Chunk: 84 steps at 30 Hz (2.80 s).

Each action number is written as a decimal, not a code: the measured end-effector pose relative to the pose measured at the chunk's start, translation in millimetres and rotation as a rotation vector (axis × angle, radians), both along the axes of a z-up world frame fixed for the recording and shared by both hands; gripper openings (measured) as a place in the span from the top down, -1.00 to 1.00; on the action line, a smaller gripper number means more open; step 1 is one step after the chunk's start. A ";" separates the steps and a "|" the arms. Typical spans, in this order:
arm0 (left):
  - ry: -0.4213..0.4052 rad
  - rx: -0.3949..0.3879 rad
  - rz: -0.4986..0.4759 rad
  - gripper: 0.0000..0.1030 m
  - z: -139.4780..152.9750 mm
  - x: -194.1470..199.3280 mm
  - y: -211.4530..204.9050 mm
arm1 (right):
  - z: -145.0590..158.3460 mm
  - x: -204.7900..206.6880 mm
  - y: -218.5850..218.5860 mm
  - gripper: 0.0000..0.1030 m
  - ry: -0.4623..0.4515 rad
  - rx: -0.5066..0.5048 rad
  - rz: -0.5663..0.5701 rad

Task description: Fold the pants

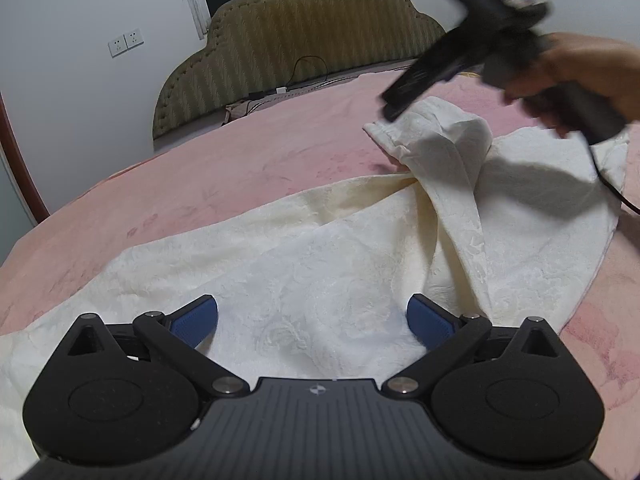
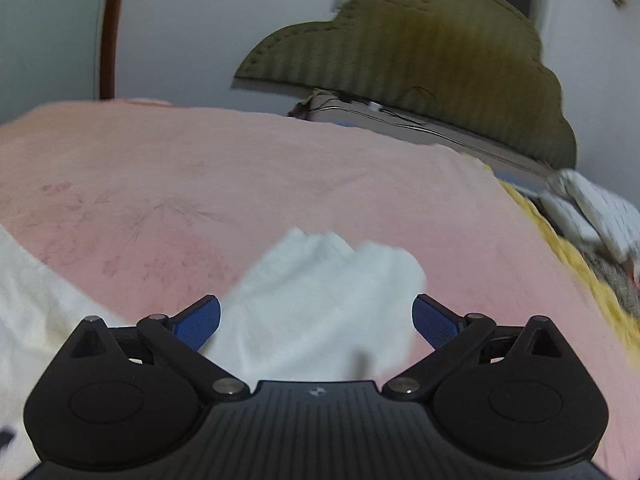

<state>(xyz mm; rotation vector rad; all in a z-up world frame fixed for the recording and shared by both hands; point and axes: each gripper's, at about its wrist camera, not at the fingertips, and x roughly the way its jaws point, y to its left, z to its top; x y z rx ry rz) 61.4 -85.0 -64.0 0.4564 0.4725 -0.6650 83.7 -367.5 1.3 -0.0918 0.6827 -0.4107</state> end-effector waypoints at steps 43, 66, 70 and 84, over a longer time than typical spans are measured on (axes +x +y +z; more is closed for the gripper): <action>-0.046 0.082 -0.335 -0.65 1.3 -47.0 -107.5 | -68.6 -167.7 -156.5 0.39 -0.459 0.993 -0.419; -0.198 0.038 -0.339 -0.41 13.1 -76.4 -110.0 | 25.8 -192.2 -151.9 0.86 -0.691 0.990 -0.179; -0.222 0.091 -0.360 0.03 15.6 -82.8 -119.0 | 52.1 -185.0 -146.6 0.86 -0.753 0.943 -0.094; 0.055 0.023 -0.403 0.68 27.0 -75.5 -105.6 | 28.1 -238.5 -143.1 0.86 -0.675 0.840 -0.237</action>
